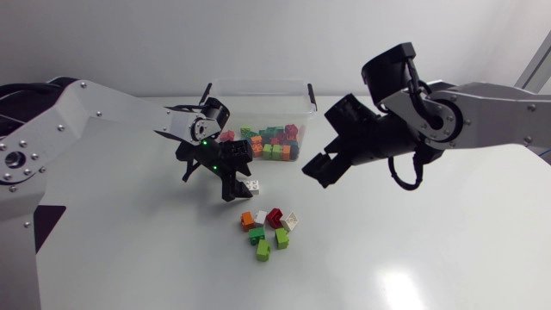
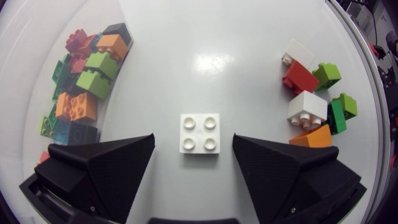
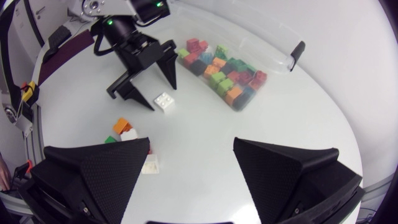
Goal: Place the duplo bricks in the container
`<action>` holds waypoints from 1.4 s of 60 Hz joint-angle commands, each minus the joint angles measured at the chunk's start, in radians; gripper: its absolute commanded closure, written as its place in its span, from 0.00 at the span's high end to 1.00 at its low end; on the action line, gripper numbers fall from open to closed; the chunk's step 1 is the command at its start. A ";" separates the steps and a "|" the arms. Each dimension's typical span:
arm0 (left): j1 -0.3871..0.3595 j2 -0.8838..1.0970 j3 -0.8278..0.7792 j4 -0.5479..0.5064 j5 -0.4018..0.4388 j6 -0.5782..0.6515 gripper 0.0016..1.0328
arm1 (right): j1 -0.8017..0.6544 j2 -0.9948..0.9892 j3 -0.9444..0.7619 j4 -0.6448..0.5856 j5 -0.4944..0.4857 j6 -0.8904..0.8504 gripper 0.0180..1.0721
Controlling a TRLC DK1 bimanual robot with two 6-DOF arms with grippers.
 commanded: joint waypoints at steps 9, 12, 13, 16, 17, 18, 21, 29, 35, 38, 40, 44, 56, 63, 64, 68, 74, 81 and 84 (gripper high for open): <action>-0.009 0.053 0.042 -0.052 0.017 0.043 0.39 | 0.063 -0.004 -0.103 -0.035 0.040 -0.040 0.93; -0.012 0.054 0.039 -0.056 0.018 0.045 0.29 | 0.072 0.008 -0.109 -0.036 0.046 -0.041 0.93; -0.014 0.054 0.038 -0.058 0.018 0.047 0.26 | 0.077 0.016 -0.111 -0.039 0.049 -0.040 0.93; -0.014 0.056 0.036 -0.066 0.018 0.048 0.25 | 0.091 0.030 -0.115 -0.039 0.055 -0.040 0.93; -0.014 0.056 0.036 -0.067 0.018 0.048 0.25 | 0.094 0.034 -0.117 -0.039 0.057 -0.040 0.93; -0.014 0.056 0.036 -0.072 0.018 0.050 0.25 | 0.097 0.038 -0.117 -0.039 0.058 -0.038 0.93; -0.015 0.054 0.035 -0.089 0.018 0.056 0.24 | 0.111 0.056 -0.118 -0.039 0.065 -0.034 0.93; -0.012 0.040 0.038 -0.125 0.018 0.057 0.24 | 0.135 0.117 -0.114 -0.027 0.088 -0.026 0.93; -0.006 0.010 0.035 -0.168 0.018 0.065 0.24 | 0.157 0.168 -0.097 -0.021 0.115 -0.018 0.93; -0.001 -0.007 0.030 -0.188 0.018 0.073 0.24 | 0.161 0.185 -0.086 -0.021 0.121 -0.014 0.93; 0.003 -0.023 0.021 -0.190 0.018 0.073 0.24 | 0.167 0.196 -0.080 -0.022 0.123 -0.012 0.93; 0.013 -0.053 0.001 -0.197 0.018 0.074 0.24 | 0.180 0.212 -0.069 -0.022 0.132 -0.009 0.92; 0.046 -0.142 -0.062 -0.199 0.027 0.076 0.24 | 0.195 0.263 -0.039 -0.022 0.147 0.012 0.92; 0.060 -0.211 -0.103 -0.197 0.043 0.076 0.24 | 0.195 0.289 -0.016 -0.029 0.157 0.014 0.92; 0.062 -0.219 -0.106 -0.197 0.046 0.074 0.24 | 0.195 0.292 -0.012 -0.029 0.158 0.014 0.92; 0.068 -0.260 -0.122 -0.197 0.055 0.070 0.24 | 0.197 0.307 0.001 -0.032 0.160 0.014 0.90; 0.072 -0.320 -0.140 -0.197 0.067 0.063 0.24 | 0.201 0.335 0.026 -0.039 0.163 0.015 0.89; 0.072 -0.386 -0.148 -0.199 0.084 0.037 0.24 | 0.207 0.366 0.058 -0.048 0.167 0.020 0.88; 0.071 -0.414 -0.148 -0.197 0.093 0.030 0.24 | 0.209 0.378 0.070 -0.053 0.169 0.020 0.85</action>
